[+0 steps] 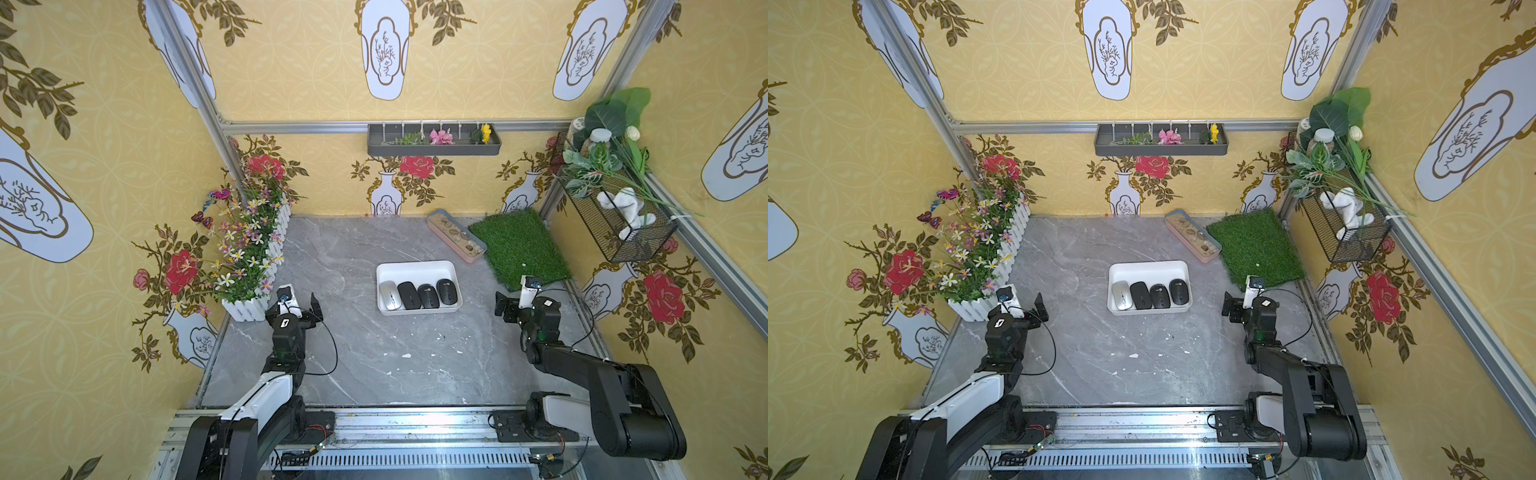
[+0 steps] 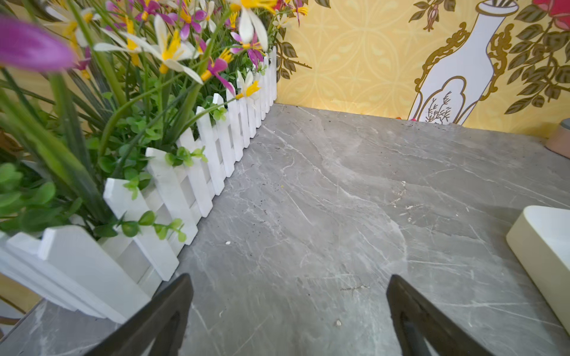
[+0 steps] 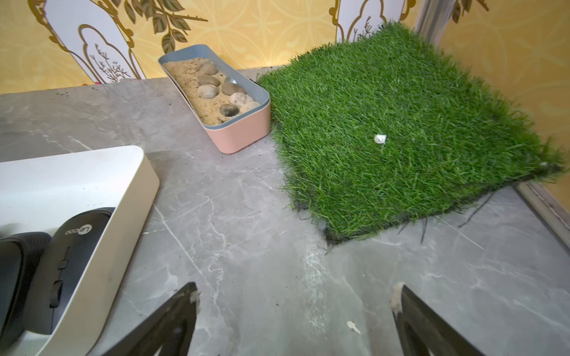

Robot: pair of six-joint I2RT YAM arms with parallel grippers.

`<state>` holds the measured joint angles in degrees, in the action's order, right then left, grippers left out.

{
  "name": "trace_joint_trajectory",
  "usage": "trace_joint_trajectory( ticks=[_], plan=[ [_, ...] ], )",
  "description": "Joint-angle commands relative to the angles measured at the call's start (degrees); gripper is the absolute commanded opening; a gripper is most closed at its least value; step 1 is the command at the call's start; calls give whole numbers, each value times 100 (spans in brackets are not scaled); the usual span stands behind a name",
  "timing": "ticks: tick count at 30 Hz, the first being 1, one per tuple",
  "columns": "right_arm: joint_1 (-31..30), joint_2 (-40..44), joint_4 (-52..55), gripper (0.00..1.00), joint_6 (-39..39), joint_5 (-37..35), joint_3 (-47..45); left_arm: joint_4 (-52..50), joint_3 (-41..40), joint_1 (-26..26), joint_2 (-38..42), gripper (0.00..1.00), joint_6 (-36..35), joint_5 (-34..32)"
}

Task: Put the mouse in the storage box
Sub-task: Reset both arms

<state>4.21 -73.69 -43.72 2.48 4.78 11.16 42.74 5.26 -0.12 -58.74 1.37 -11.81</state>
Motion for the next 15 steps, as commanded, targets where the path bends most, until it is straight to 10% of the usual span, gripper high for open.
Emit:
trace_joint_trajectory(
  ticks=[1,15],
  plan=[
    [-2,-456,-1032,97,-34,176,-64,684,34,159,-454,100,-44,752],
    [-130,-883,-659,97,-196,247,326,620,590,1089,-1530,100,360,2079]
  ],
)
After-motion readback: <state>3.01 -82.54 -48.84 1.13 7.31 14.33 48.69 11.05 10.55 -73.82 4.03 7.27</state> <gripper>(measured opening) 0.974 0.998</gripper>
